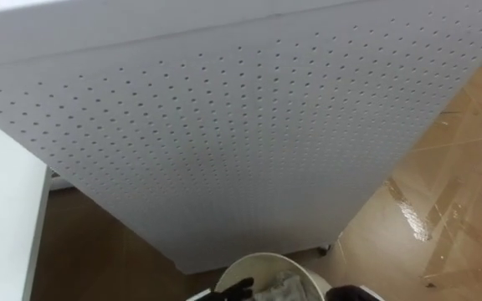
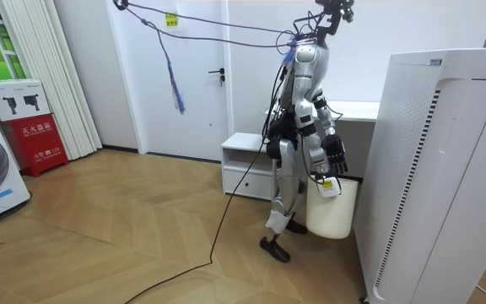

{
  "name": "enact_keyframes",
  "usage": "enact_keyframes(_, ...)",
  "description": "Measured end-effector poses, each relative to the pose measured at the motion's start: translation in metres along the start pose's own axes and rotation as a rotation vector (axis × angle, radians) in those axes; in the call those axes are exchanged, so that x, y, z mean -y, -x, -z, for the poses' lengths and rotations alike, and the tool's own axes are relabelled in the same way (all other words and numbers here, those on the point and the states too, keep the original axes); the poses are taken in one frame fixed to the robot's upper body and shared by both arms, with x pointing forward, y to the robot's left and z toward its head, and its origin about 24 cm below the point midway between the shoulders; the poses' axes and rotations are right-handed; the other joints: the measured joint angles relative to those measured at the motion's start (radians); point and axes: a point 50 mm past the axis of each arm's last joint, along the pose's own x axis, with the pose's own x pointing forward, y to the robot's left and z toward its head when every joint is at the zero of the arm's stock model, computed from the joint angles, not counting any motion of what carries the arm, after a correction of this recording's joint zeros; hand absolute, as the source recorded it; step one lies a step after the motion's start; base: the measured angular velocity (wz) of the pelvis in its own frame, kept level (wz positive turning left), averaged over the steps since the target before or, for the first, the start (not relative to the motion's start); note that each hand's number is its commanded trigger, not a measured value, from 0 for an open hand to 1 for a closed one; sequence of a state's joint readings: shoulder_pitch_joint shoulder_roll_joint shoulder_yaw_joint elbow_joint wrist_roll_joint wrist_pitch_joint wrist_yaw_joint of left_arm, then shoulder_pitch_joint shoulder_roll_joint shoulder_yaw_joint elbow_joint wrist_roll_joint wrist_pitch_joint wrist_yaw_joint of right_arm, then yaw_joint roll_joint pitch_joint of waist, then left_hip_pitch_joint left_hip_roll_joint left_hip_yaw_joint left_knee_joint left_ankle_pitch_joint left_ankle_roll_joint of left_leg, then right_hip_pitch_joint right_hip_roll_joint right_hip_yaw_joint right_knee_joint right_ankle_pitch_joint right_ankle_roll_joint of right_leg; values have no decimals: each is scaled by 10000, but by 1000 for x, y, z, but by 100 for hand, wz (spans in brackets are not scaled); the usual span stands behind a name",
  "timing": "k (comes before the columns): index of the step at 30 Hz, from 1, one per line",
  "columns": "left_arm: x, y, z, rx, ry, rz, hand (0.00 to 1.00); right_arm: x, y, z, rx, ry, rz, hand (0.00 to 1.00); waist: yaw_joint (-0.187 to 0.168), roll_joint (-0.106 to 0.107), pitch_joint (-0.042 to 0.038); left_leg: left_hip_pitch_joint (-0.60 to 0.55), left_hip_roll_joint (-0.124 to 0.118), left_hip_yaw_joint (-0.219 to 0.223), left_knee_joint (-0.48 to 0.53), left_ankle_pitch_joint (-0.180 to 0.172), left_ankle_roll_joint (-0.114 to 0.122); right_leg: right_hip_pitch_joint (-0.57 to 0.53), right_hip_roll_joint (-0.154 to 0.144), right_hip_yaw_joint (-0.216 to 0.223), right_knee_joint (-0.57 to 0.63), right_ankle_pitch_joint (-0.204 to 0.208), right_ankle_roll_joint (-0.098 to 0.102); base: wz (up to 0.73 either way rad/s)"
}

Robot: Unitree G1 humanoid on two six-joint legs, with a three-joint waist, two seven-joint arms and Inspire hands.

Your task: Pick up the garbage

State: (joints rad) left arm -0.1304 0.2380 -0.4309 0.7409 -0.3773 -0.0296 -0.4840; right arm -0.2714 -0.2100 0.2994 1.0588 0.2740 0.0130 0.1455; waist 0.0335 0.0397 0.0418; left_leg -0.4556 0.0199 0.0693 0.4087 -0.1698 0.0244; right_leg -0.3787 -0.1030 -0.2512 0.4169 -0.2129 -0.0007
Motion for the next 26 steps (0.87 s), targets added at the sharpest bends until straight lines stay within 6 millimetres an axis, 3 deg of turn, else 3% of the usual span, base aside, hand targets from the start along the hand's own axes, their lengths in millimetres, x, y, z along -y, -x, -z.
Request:
enact_keyframes(4, -6, 11, 26, -672, 557, -632, 0, 4, 6, 27, -686, -245, 184, 100, 18, 0, -12, 484, -34, 82, -264, 16, 17, 428, 0, 39, -142, -11, 2, -3)
enact_keyframes(7, -11, 28, 58, -1442, 1318, -1545, 0, 7, 17, 59, -1349, -698, 371, 100, -43, -44, -66, 998, -134, 94, -563, 50, 6, 925, 15, 28, -452, -12, 15, 0)
enact_keyframes(9, -13, 47, 90, -2254, 1983, -2500, 0, 8, 29, 88, -1952, -930, 524, 100, -55, -174, -224, 1656, -194, 93, -1002, 128, -31, 1499, 17, 9, -740, -23, 42, 3)
enact_keyframes(13, -11, 82, 134, -3201, 3255, -3965, 0, 11, 48, 125, -2738, -2102, 1078, 100, -122, -440, -350, 2656, -228, 89, -1431, 134, -47, 2652, 119, -128, -1404, -25, 78, 11)
enact_keyframes(17, -4, 91, 150, -3162, 4445, -4793, 0, 11, 57, 141, -2971, -2652, 1428, 100, -43, -628, -401, 3487, -246, 92, -1816, 112, -85, 3527, 176, -248, -1999, -11, 124, 7)
enact_keyframes(18, -2, 93, 154, -3217, 4684, -4970, 0, 10, 60, 145, -3087, -2800, 1584, 100, -28, -685, -450, 3691, -256, 75, -1889, 102, -101, 3765, 188, -247, -2134, -6, 141, 6)
enact_keyframes(21, 3, 101, 163, -3095, 5613, -5528, 0, 7, 65, 155, -3362, -3123, 1791, 100, -8, -756, -471, 4030, -272, 75, -2046, 83, -129, 4113, 208, -249, -2308, -4, 162, 0)
enact_keyframes(26, 10, 103, 171, -3044, 6589, -6023, 0, 6, 69, 162, -3682, -3596, 2001, 100, 10, -750, -413, 4323, -302, 90, -2159, 79, -133, 4376, 204, -209, -2339, -8, 187, 0)
